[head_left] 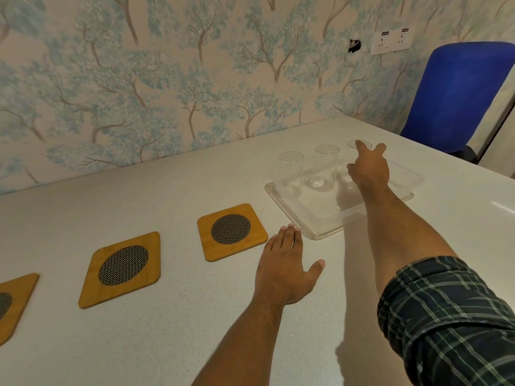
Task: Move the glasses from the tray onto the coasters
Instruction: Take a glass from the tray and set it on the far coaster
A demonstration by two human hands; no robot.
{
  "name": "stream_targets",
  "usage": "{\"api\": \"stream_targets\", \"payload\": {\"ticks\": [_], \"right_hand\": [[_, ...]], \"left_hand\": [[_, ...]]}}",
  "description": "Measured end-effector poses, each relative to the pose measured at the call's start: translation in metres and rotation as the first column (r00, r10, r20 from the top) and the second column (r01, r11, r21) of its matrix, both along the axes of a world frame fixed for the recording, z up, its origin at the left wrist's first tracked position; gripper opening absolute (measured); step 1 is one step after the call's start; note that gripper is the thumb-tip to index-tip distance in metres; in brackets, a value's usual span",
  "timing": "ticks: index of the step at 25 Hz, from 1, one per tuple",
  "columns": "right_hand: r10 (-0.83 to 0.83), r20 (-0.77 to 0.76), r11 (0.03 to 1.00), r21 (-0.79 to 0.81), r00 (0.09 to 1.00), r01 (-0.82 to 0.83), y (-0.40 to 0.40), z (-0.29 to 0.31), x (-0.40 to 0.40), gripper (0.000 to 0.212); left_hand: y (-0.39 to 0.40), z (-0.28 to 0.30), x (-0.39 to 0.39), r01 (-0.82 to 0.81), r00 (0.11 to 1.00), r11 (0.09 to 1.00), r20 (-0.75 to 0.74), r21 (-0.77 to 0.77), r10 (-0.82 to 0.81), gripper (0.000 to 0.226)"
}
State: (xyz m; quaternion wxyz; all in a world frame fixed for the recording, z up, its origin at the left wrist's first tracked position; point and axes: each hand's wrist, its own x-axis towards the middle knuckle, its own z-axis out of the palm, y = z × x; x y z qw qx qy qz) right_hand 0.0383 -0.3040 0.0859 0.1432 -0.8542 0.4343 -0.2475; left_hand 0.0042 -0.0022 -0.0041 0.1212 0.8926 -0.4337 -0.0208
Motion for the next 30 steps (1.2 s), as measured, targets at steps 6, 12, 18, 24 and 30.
{"api": "stream_targets", "payload": {"ticks": [6, 12, 18, 24, 30], "right_hand": [[-0.005, 0.179, 0.966, 0.254, 0.984, -0.041, 0.007, -0.001, 0.006, 0.071], [0.063, 0.124, 0.938, 0.332, 0.990, -0.101, 0.016, 0.006, -0.003, 0.078], [-0.039, 0.295, 0.999, 0.035, 0.955, 0.030, 0.029, 0.017, -0.008, 0.056], [0.313, 0.444, 0.932, -0.313, 0.839, -0.182, 0.071, 0.043, 0.010, 0.027], [0.401, 0.171, 0.907, -0.215, 0.900, -0.363, 0.105, 0.036, 0.036, 0.061]], "left_hand": [[0.000, -0.001, 0.000, -0.003, 1.000, 1.000, 0.010, -0.005, 0.003, 0.104], [0.000, -0.002, 0.000, 0.002, 1.000, 1.000, 0.007, -0.015, -0.001, 0.101], [0.000, -0.001, -0.001, -0.001, 1.000, 1.000, 0.007, -0.026, 0.001, 0.092], [0.001, 0.004, -0.003, -0.013, 1.000, 1.000, -0.003, -0.004, 0.013, 0.090], [0.001, 0.004, -0.003, -0.013, 1.000, 1.000, 0.019, -0.016, 0.013, 0.091]]}}
